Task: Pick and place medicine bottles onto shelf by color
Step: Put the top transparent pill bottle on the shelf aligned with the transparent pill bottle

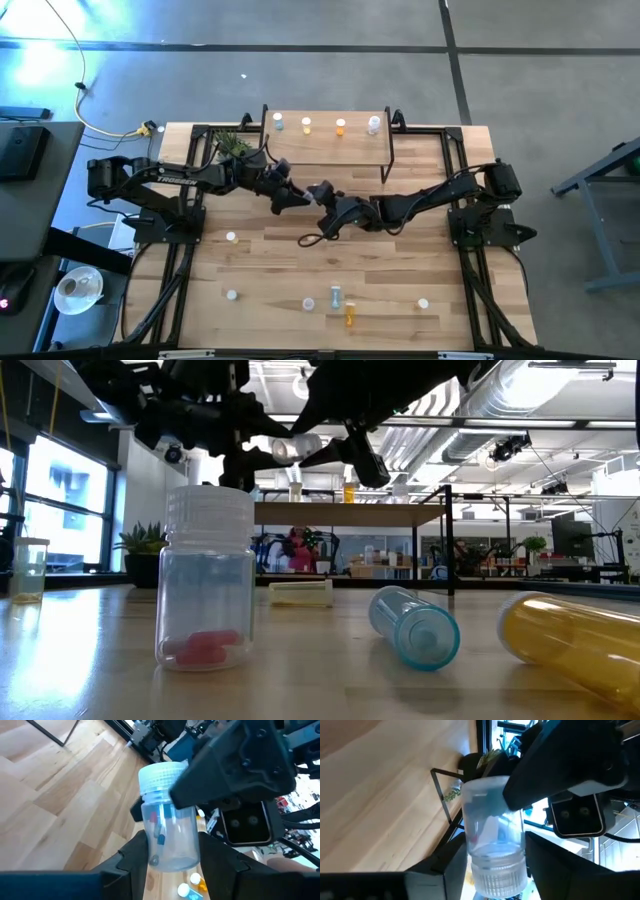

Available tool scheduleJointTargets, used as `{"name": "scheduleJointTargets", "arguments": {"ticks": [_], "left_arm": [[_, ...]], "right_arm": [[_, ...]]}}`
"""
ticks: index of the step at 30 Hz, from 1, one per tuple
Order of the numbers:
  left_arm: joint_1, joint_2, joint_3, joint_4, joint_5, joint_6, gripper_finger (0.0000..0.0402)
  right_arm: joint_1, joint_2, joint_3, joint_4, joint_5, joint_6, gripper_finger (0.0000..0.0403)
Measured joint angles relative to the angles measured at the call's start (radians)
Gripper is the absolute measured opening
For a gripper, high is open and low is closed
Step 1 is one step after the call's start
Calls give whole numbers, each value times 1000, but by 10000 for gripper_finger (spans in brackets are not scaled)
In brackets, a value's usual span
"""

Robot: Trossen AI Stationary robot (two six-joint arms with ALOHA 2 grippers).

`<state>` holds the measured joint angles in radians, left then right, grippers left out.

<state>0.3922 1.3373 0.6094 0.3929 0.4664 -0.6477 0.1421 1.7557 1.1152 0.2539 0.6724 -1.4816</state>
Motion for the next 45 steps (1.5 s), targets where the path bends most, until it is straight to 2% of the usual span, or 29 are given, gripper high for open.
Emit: {"name": "scheduleJointTargets", "arguments": {"ticks": [5, 11, 21, 25, 29, 36, 45], "left_arm": [[0, 0, 0, -1, -38, 24, 143], [23, 0, 0, 0, -59, 87, 141], [61, 0, 0, 23, -263, 268, 144], [52, 0, 0, 45, -311, 332, 144], [35, 0, 0, 45, -329, 356, 144], [1, 0, 0, 53, -339, 379, 144], [-16, 0, 0, 113, -419, 424, 145]], "right_arm": [[0, 0, 0, 0, 20, 92, 217], [14, -1, 0, 0, 166, 205, 227], [23, -1, 0, 0, 397, 493, 212], [-4, -2, 0, 19, 409, 664, 211], [-25, -2, 0, 46, 427, 741, 211], [-31, -6, 29, 118, 423, 743, 211], [-51, -31, 181, 124, 459, 741, 211]]}}
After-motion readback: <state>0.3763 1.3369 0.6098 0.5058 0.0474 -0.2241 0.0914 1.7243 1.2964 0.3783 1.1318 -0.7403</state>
